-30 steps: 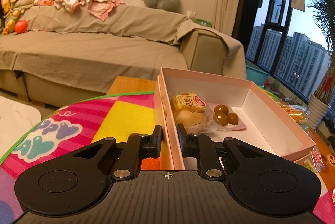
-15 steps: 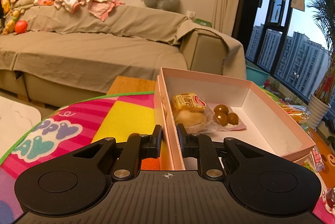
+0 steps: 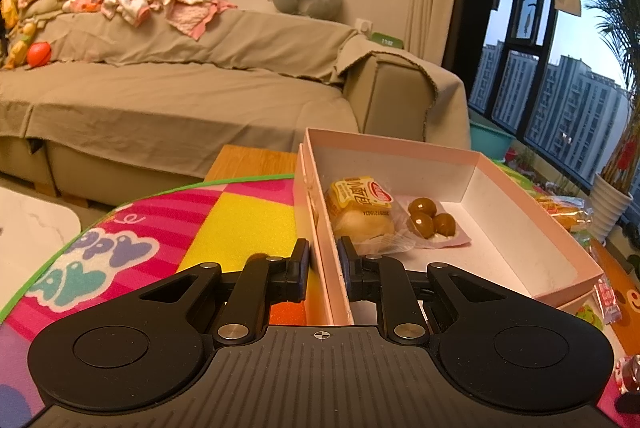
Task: Organize objects
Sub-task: 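Carry the lollipop into the pink box and release it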
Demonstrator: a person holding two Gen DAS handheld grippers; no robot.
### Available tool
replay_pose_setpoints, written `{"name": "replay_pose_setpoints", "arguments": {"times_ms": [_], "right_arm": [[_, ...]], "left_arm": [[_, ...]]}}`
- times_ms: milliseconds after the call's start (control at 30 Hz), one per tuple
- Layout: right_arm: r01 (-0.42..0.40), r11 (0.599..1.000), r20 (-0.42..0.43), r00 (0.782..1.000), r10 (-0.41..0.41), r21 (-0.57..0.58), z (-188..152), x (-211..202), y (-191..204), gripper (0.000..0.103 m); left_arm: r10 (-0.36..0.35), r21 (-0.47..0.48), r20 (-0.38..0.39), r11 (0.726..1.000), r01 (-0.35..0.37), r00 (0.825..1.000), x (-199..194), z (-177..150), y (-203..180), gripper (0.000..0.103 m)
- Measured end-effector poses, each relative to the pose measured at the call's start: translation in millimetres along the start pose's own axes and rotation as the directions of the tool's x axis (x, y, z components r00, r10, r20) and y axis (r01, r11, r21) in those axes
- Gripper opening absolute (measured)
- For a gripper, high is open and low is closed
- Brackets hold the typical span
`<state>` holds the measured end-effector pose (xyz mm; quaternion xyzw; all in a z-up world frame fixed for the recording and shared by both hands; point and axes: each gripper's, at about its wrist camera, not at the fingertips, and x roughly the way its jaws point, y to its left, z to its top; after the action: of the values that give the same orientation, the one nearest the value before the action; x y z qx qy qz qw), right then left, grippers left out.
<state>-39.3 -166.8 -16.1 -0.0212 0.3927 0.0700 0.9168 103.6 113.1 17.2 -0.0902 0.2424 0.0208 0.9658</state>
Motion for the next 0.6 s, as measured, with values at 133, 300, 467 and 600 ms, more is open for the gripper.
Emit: {"name": "replay_pose_setpoints", "arguments": {"times_ms": [133,300,467,600], "right_arm": [[-0.012,0.999,0.010,1.000,0.012,-0.052,5.3,0.6,12.0,0.046],[-0.021,0.997,0.000,1.000,0.021,-0.070,9.1,-2.2,19.9,0.044],[-0.025,0.997,0.015,1.000,0.026,-0.076,14.5,-11.6,23.1,0.044],[-0.029,0.995,0.035,0.999,0.033,-0.099,21.4,-19.1,29.2,0.044]], "left_arm": [[0.017,0.033,-0.010,0.999,-0.017,1.000,-2.1,1.4,-3.8,0.017],[0.035,0.054,-0.034,0.998,-0.033,0.999,-6.8,2.8,-6.0,0.017],[0.018,0.047,-0.022,0.999,-0.017,1.000,-9.4,5.5,-4.8,0.018],[0.009,0.061,0.031,0.998,-0.011,0.999,-0.8,6.1,0.9,0.012]]}}
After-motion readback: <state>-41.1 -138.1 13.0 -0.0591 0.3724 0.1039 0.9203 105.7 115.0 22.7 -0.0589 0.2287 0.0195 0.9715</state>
